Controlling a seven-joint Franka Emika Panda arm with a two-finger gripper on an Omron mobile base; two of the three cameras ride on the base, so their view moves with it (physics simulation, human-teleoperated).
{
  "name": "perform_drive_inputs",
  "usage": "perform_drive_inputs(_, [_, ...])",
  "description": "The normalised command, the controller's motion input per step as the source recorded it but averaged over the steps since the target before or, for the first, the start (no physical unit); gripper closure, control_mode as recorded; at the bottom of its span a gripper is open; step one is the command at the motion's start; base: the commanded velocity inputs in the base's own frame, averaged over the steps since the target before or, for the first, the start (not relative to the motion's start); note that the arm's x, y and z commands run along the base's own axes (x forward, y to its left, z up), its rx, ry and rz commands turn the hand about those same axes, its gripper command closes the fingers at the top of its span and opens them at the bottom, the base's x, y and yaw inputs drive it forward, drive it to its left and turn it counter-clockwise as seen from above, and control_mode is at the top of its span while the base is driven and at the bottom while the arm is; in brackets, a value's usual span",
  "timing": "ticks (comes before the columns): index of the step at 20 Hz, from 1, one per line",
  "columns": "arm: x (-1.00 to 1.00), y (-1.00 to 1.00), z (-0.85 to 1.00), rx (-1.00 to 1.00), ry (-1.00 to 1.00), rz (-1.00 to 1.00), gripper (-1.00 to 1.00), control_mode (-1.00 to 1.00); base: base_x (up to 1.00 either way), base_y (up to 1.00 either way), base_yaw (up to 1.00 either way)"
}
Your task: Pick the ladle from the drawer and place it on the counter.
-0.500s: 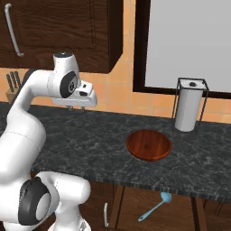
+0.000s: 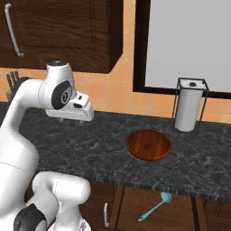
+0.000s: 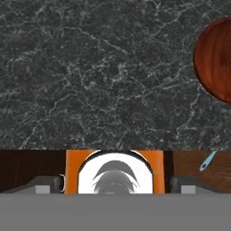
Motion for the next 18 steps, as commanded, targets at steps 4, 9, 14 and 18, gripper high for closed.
perform_drive_inputs(4, [-0.39, -0.18, -0.70, 0.02, -0.05, -0.17, -1.00, -1.00, 0.00, 0.00, 0.00])
perform_drive_inputs(9, [-0.31, -0.09, -0.46, 0.01, -0.02, -0.21, -1.00, -1.00, 0.00, 0.00, 0.00])
perform_drive_inputs(14, [-0.20, 0.09, -0.14, 0.03, 0.03, -0.71, -1.00, -1.00, 0.00, 0.00, 0.00])
perform_drive_inputs(18, [-0.10, -0.09, -0.18, 0.03, 0.07, -0.76, -1.00, -1.00, 0.00, 0.00, 0.00])
